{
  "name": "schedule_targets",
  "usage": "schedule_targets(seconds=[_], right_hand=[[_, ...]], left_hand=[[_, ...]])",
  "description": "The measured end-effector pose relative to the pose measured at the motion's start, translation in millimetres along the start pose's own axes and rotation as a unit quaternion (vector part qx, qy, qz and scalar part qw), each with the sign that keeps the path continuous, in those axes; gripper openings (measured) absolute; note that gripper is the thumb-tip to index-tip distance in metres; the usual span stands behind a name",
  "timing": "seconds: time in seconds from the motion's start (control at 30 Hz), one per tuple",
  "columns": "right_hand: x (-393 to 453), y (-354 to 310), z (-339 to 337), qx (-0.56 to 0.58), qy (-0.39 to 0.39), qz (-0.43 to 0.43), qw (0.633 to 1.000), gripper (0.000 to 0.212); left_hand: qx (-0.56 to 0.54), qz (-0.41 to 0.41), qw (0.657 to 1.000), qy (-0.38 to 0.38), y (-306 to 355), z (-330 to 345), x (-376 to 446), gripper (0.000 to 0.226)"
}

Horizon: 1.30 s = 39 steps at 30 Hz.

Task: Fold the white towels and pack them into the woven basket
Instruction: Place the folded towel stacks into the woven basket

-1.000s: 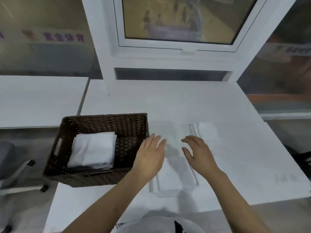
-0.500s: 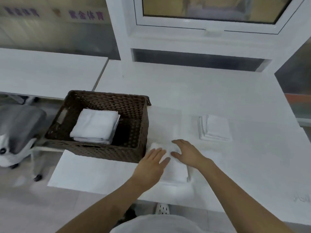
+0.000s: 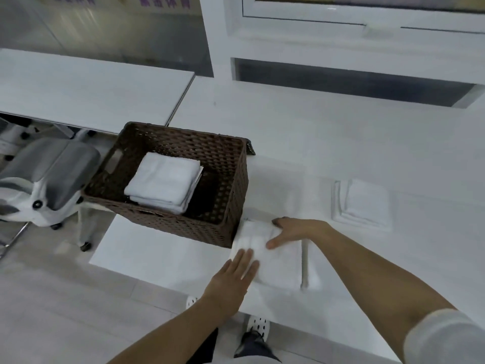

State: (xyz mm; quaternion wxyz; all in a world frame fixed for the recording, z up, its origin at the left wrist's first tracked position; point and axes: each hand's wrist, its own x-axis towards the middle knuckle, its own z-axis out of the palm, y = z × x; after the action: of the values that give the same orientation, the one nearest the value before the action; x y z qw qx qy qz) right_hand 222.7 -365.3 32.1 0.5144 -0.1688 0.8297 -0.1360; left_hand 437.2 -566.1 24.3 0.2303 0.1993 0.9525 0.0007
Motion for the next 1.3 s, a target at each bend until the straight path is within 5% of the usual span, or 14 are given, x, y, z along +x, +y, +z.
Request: schedule_targets(seconds=[0.1,0.37,0.5,0.67,1.0,1.3], right_hand=[[11,1,0,0.009,-0.001,-0.010,1.000,0.143],[13,-3,2,0.098,-0.039,-0.013,0.994,0.090],[12,-4,8,0.107,-0.019,0.001,0.994,0.124],[-1,-8,11,0.149,-0.021,-0.031,0.988,0.105],[-99,-21,-47,0.138,0.129,-0.080,0.979,0.071],[-238,-71,-122,0.110,0.302,-0.130,0.938,0.059]], left_hand=[[-0.002,-0.025,0.999,-0.021,6,4,2,0.076],[-0.003,-0.048,0.998,-0.045,9,8,6,0.081],[-0.007,-0.049,0.997,-0.055,11,5,5,0.080],[-0.012,-0.039,0.999,-0.032,10,2,-5,0.079],[-0.120,-0.002,0.980,0.157,20,-72,-16,0.065],[-0.110,0.066,0.917,0.377,6,-200,-31,0.053]])
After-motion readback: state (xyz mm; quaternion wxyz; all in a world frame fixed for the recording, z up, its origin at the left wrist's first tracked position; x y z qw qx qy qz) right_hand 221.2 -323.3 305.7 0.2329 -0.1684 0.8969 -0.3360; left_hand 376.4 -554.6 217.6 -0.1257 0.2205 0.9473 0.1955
